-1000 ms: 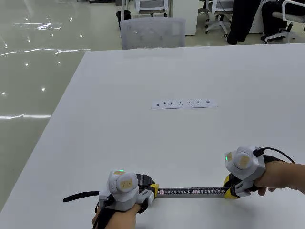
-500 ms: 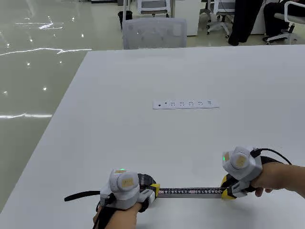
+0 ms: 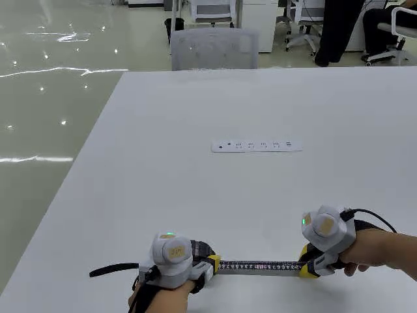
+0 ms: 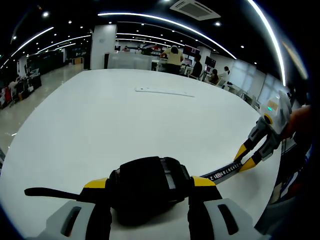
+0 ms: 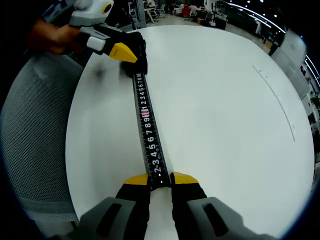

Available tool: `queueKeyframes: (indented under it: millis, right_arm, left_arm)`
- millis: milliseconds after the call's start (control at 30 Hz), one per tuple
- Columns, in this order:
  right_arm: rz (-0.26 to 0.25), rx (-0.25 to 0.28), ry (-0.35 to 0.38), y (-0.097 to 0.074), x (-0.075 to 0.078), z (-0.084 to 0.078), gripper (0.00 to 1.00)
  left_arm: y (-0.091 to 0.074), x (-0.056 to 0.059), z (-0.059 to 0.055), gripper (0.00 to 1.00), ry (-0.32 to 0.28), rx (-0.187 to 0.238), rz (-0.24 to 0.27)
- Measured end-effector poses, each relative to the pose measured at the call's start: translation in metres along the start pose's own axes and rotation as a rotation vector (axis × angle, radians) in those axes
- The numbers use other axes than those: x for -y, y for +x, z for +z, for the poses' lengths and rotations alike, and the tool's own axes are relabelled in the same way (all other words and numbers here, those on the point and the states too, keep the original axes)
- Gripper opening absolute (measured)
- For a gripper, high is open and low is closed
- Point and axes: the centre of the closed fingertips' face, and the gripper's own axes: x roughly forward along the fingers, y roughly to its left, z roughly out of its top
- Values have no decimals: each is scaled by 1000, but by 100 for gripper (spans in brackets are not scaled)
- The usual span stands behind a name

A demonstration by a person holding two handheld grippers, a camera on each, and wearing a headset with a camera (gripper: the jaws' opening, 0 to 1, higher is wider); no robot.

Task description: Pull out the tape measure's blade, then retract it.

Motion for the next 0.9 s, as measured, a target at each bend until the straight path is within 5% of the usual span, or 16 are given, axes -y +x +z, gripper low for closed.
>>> queueKeyframes:
  millis: [900]
  right_arm:
    - [-7, 27, -4, 9, -5, 21, 14]
  left_arm:
    - [-1, 0, -1, 58, -10, -2, -6]
